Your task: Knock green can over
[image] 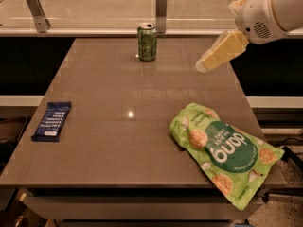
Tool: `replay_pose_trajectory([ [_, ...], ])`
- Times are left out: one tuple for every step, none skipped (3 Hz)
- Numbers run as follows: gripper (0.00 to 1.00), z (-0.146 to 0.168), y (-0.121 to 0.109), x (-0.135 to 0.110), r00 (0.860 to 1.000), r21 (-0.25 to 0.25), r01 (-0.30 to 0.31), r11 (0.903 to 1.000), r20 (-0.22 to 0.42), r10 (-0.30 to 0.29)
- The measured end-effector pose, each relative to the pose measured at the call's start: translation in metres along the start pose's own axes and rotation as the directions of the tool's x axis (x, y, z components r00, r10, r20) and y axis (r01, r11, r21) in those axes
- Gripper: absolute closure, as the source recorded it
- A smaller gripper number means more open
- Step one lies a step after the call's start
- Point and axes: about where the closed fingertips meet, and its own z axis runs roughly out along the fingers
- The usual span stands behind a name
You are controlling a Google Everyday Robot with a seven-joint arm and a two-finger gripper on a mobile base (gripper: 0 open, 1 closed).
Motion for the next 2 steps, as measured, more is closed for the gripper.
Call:
replay_pose_trajectory([
  [0.0,0.0,0.0,-0.0001,1.0,0.0,0.0,1.0,0.0,0.0],
  [0.0,-0.0024,-0.0072,0.0028,1.0,0.002,-0.013,0.9999,-0.016,0.013],
])
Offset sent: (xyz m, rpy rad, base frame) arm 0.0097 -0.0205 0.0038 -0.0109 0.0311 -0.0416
